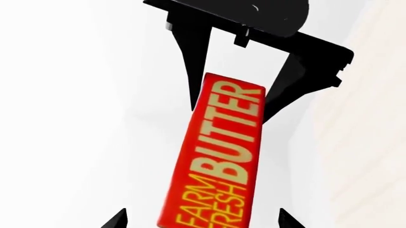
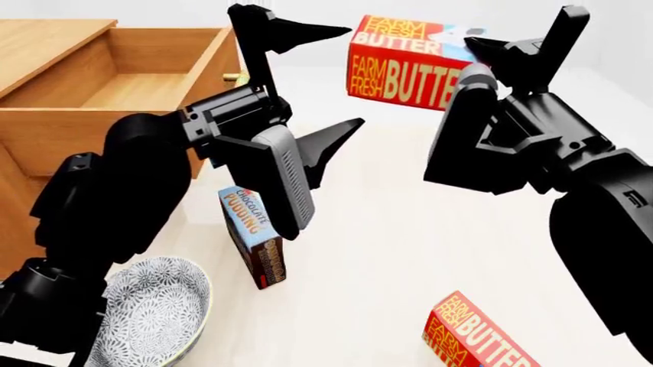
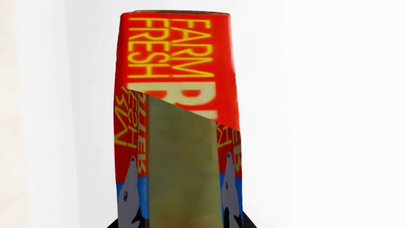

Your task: Put the butter at the front in the top drawer of the cabinet and close it.

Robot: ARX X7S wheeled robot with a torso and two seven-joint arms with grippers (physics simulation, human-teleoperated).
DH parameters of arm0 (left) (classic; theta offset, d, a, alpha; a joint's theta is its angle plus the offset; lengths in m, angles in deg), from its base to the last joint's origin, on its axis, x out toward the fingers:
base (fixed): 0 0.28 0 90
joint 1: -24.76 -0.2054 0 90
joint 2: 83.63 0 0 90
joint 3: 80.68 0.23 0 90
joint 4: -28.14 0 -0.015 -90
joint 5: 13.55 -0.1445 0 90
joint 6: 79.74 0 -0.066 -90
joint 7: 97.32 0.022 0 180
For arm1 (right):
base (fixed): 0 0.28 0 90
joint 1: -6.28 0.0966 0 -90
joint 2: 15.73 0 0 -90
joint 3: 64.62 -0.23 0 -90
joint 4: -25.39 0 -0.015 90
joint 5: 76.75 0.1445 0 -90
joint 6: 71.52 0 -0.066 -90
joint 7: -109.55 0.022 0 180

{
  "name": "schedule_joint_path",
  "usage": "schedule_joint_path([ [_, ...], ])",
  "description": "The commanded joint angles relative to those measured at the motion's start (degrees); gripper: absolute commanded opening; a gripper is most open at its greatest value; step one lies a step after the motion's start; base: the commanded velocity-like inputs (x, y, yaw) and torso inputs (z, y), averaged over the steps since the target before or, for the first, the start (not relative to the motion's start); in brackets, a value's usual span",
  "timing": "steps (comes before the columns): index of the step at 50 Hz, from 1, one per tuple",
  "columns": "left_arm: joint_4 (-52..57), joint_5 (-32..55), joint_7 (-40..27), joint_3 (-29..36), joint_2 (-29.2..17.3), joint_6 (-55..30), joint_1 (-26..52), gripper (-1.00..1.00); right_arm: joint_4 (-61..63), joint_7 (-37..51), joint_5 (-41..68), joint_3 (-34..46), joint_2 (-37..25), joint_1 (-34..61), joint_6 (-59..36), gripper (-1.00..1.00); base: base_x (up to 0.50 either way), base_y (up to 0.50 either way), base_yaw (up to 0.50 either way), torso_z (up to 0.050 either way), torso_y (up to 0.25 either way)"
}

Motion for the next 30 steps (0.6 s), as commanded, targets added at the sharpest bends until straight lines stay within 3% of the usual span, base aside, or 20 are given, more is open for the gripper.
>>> schedule_joint_path([
  [1,-0.67,0.24,-0.09,0.36,0.22,0.25,0.24,1.00,0.81,0.86,-5.69,-1.44,-0.17,1.31,-0.13,-1.00,0.00,0.00,0.00,0.000,0.000],
  [30,-3.09,0.78,-0.84,1.09,0.80,1.68,0.90,1.00,3.27,-0.11,-6.63,-1.52,-0.10,1.49,-1.08,-1.00,0.00,0.00,0.00,0.000,0.001],
])
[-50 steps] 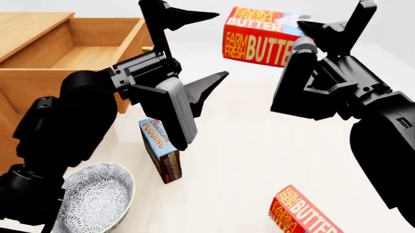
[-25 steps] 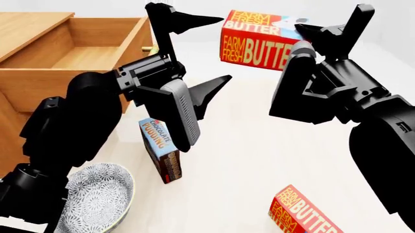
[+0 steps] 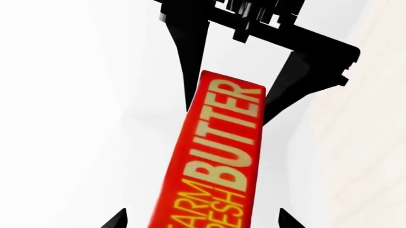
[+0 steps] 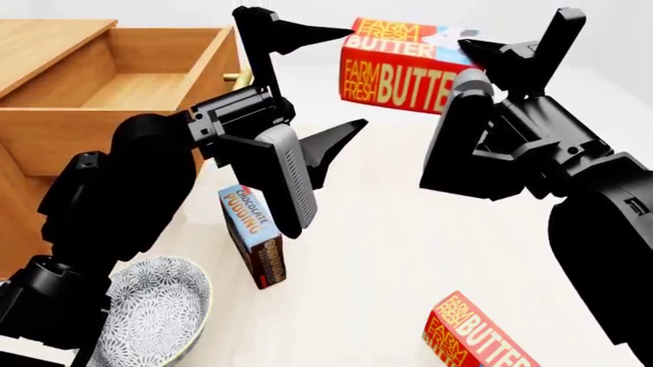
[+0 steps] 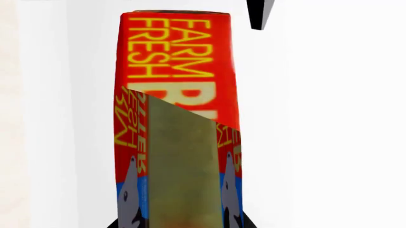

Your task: Put the butter at the front in the top drawer of the cabinet and close it.

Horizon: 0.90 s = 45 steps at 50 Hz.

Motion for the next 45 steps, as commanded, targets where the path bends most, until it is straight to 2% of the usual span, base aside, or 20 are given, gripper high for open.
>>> schedule_joint_path([
  [1,-0.73,0.18,-0.24,0.21,0.13,0.35,0.33,1.00,1.17,0.53,-5.92,-1.46,-0.06,1.67,-0.24,-1.00,0.00,0.00,0.00,0.000,0.000],
  [45,-5.26,0.24,-1.45,0.87,1.00,2.00,3.18,1.00,5.70,-0.68,-7.98,-1.27,-0.45,1.51,-2.25,-1.00,0.00,0.00,0.00,0.000,0.001],
])
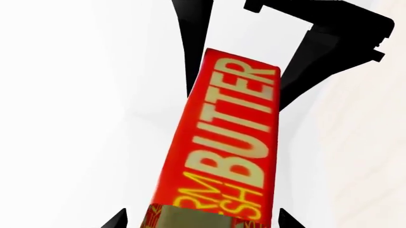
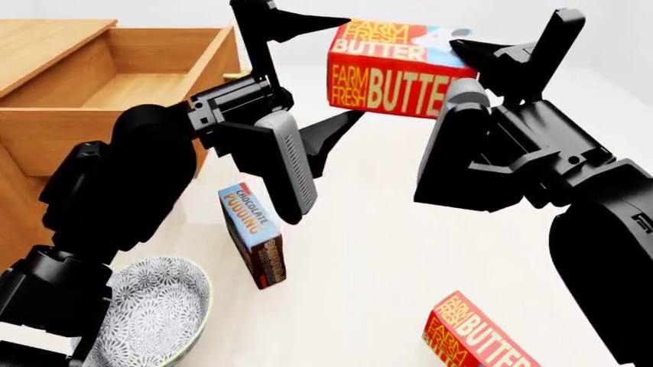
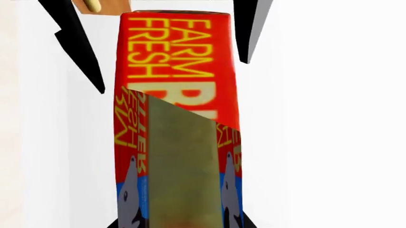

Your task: Put the butter at the front in the top drawer of the cabinet and close it.

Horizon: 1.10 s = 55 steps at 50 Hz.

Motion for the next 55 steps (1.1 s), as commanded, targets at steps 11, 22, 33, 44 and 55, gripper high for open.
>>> schedule_joint_path([
  [11,-0.78,0.32,-0.27,0.40,0.75,0.58,1.36,1.00,1.65,0.78,-5.99,-1.47,-0.38,0.77,-0.20,-1.00,0.00,0.00,0.00,0.001,0.002],
  [22,-0.89,0.88,-0.38,0.86,1.37,1.31,1.34,1.00,1.64,1.09,-5.82,-1.48,-0.23,0.07,0.28,-1.00,0.00,0.00,0.00,0.000,0.001],
  [33,-0.06,1.79,-0.23,1.27,1.41,2.39,0.74,1.00,0.70,1.31,-5.24,-1.79,-0.06,-0.42,0.93,-1.00,0.00,0.00,0.00,0.001,0.001],
  [44,-0.27,2.24,-0.53,1.42,1.41,3.23,0.63,-1.00,2.11,1.23,-4.58,-2.64,0.24,-0.68,0.49,-1.00,0.00,0.00,0.00,0.000,0.001],
  [55,-1.36,2.52,-2.28,1.00,2.11,5.85,1.25,-1.00,4.21,0.59,-3.62,-3.79,-0.39,-0.72,-0.18,-1.00,0.00,0.00,0.00,0.001,0.002],
])
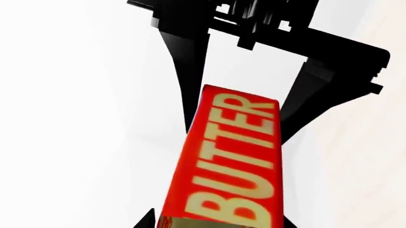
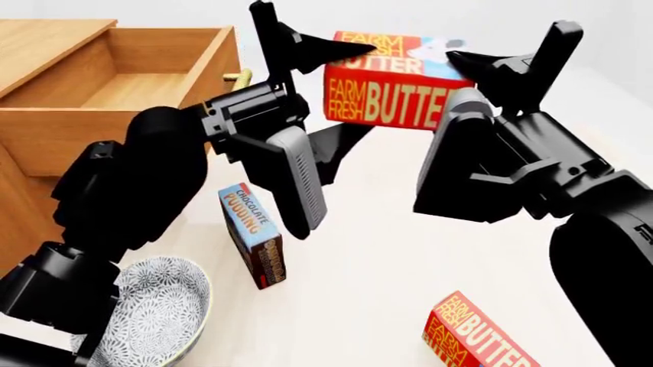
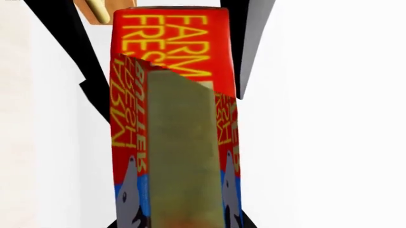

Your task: Put the butter at the front in the top drawer of the cabinet and close it.

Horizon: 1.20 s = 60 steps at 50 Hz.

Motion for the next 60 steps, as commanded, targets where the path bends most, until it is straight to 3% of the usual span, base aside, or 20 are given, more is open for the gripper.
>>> schedule_joint_path([
  [1,-0.50,2.43,-1.46,-1.26,1.19,1.61,0.56,-1.00,2.43,0.43,-5.10,-1.95,0.16,1.56,-0.01,-1.00,0.00,0.00,0.00,0.000,0.000],
  [10,1.69,1.41,-4.04,-2.36,0.90,2.32,-0.13,-1.00,3.25,0.80,-5.90,-1.86,-0.21,1.06,-1.27,-1.00,0.00,0.00,0.00,0.000,0.001],
  [11,2.36,1.34,-4.23,-2.49,0.70,2.04,-0.53,-1.00,3.42,0.54,-6.97,-1.06,-0.30,1.17,-1.90,1.00,0.00,0.00,0.00,0.000,0.000],
  [21,5.94,0.40,-5.92,-3.58,-0.66,-0.78,-3.51,-1.00,9.23,1.11,-12.45,1.24,-1.76,-1.12,-12.52,1.00,0.00,0.00,0.00,0.001,0.001],
  [31,10.34,5.22,-4.00,-4.91,-0.41,-10.30,-5.69,-1.00,12.77,6.70,-10.92,-4.11,-3.89,-8.52,-20.07,1.00,0.00,0.00,0.00,0.000,0.001],
  [39,16.75,9.83,-4.05,-7.12,0.35,-21.79,-7.99,-1.00,11.84,13.09,1.65,-21.77,-2.22,-20.69,-18.92,1.00,0.00,0.00,0.00,0.000,0.001],
  [50,22.33,12.04,-6.61,-9.76,1.97,-34.22,-8.29,-1.00,13.28,18.20,11.44,-40.00,-0.04,-34.72,-18.07,1.00,0.00,0.00,0.00,0.001,0.001],
  [54,27.81,15.38,-8.70,-12.52,4.05,-45.79,-7.90,-1.00,14.29,19.42,16.90,-52.71,4.29,-41.26,-14.78,1.00,0.00,0.00,0.00,0.000,0.000],
  [60,33.75,19.57,-11.77,-16.12,6.81,-60.93,-6.28,-1.00,13.75,19.89,22.04,-64.60,11.37,-46.43,-12.06,1.00,0.00,0.00,0.00,0.000,0.002],
])
